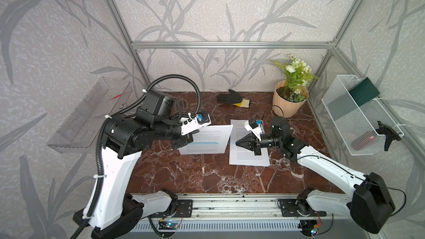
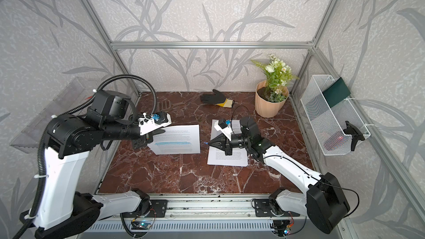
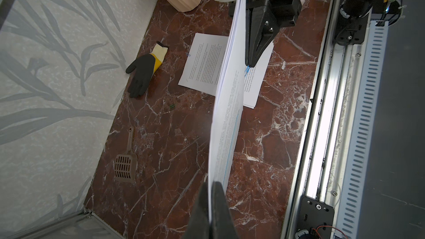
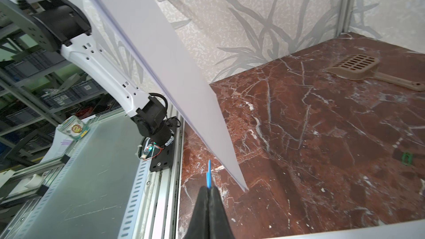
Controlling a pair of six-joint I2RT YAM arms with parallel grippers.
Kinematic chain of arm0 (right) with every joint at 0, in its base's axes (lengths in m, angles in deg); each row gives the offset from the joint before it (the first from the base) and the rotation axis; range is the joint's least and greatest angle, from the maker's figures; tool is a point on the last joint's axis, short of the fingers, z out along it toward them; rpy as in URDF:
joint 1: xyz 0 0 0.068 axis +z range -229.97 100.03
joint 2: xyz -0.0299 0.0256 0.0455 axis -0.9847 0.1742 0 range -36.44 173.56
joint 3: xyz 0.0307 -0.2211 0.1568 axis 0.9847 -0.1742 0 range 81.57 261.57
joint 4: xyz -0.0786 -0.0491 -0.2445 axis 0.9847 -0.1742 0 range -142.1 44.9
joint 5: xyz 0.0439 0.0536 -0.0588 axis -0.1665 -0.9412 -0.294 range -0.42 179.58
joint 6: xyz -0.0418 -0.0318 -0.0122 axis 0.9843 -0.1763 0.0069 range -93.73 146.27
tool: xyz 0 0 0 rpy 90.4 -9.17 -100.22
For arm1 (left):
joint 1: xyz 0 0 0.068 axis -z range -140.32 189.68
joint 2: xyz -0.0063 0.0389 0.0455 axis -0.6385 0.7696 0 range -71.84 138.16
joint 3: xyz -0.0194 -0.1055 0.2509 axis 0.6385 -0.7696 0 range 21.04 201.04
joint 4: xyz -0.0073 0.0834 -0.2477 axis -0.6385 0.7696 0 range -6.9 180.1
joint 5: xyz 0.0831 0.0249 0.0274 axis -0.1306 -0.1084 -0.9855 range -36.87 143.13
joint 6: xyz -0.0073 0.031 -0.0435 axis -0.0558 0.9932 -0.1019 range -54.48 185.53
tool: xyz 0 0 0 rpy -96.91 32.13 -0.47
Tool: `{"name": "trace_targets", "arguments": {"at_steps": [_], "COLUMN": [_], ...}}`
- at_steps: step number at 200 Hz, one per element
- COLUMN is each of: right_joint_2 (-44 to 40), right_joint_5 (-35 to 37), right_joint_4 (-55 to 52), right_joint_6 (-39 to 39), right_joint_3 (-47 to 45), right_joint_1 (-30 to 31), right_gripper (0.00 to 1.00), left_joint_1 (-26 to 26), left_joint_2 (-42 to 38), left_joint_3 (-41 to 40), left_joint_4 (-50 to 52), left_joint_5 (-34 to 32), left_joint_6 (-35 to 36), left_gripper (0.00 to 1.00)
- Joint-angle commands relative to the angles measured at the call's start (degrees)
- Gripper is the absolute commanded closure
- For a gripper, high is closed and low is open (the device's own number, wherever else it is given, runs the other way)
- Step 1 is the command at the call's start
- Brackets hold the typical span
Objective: Unclip the paperclips from the documents
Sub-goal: Remove the paper clip from the document, then place the paper clip at the center of the board.
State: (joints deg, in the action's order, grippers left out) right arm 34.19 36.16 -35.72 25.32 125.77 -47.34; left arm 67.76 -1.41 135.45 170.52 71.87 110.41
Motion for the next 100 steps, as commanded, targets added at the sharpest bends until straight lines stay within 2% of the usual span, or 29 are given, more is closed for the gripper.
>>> {"name": "trace_targets", "arguments": {"at_steps": [1,37,50,72,100], "right_joint_2": [5.83,22.79,28.26,36.16,44.94], "right_joint_5": [7.13,13.43,15.60,18.70,22.81], "right_joint_4": [-1.58,-1.61,2.47,6.69,7.56], "right_joint_6": [1.28,1.28,-1.15,-4.77,-4.88], "right_joint_3": [2.03,12.00,14.40,19.43,27.28], "right_joint_1": [-0.19,0.84,0.95,1.20,2.67], "right_gripper": [1.00,1.00,1.00,1.00,1.00], "left_joint_1": [0.14,-0.03,0.02,-0.04,0.01], "left_joint_2": [-1.94,-4.14,-5.07,-5.65,-5.89], "left_joint_3": [-1.54,-5.32,-6.97,-8.26,-10.19], "left_joint_4": [-1.49,-6.43,-8.81,-11.36,-13.76], "left_joint_5": [-4.35,-10.69,-12.79,-14.64,-14.90], "left_joint_6": [1.89,0.85,-0.05,-1.55,-3.41], "left_gripper": [1.00,1.00,1.00,1.00,1.00]}}
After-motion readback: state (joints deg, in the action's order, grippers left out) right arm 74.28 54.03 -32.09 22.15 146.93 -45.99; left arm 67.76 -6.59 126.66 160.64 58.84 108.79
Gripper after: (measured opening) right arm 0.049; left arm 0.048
